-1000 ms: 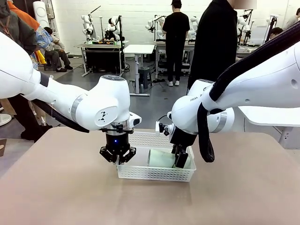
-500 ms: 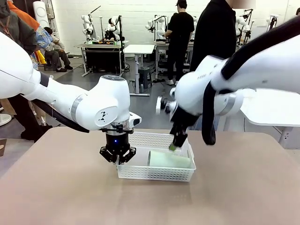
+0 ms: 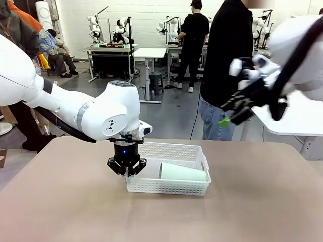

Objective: Clean and organize the cups into the basket.
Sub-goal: Pick up the Organizing basket and move it to the center of the table, then pick up the Reusable plastic cup from the right side of the table and place it inside the Organizing basket, then pick up the Reusable plastic cup from the right side of the table and stack it inside the Organizing basket in the center of the table.

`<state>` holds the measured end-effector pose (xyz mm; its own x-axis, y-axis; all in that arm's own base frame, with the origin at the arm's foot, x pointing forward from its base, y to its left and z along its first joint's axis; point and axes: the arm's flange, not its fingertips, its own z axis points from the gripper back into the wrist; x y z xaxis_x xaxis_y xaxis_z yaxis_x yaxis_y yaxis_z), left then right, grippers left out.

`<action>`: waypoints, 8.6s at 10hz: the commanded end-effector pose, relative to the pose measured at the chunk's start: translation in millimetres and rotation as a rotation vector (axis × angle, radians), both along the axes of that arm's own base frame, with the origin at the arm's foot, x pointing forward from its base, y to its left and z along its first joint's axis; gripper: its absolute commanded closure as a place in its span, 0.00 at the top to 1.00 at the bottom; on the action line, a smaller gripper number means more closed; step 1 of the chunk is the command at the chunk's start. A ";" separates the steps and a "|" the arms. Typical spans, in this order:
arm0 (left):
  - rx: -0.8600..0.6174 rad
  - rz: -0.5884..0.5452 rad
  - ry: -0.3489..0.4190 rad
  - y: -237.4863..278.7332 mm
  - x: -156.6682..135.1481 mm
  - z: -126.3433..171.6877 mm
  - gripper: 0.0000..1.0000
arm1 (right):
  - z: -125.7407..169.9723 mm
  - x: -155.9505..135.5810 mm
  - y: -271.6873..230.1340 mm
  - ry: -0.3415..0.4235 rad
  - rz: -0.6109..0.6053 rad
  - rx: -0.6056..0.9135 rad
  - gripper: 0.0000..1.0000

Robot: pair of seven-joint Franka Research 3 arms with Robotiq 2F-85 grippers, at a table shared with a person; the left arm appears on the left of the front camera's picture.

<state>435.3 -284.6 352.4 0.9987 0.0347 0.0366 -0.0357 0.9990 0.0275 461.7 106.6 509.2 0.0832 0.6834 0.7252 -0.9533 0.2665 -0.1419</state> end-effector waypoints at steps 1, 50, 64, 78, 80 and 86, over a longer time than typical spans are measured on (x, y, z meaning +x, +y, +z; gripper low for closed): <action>0.005 -0.002 0.002 -0.5 -0.9 -1.8 0.00 | -40.6 -0.5 -71.3 -0.005 0.045 0.143 1.00; 0.005 -0.002 0.002 -0.5 -0.9 -1.8 0.00 | -229.2 14.7 -175.2 0.196 0.232 0.356 1.00; 0.005 -0.002 0.002 -0.5 -0.9 -1.8 0.00 | -262.9 45.4 -128.5 0.202 0.334 0.354 1.00; 0.005 -0.002 0.002 -0.5 -0.9 -1.8 0.00 | -223.4 19.9 -95.5 0.166 0.253 0.377 0.00; 0.005 -0.002 0.002 -0.5 -0.9 -1.8 0.00 | -161.9 -17.7 -73.6 0.115 0.194 0.371 0.00; 0.005 -0.002 0.002 -0.5 -0.9 -1.8 0.00 | -95.1 -47.1 -70.2 0.053 0.148 0.381 0.00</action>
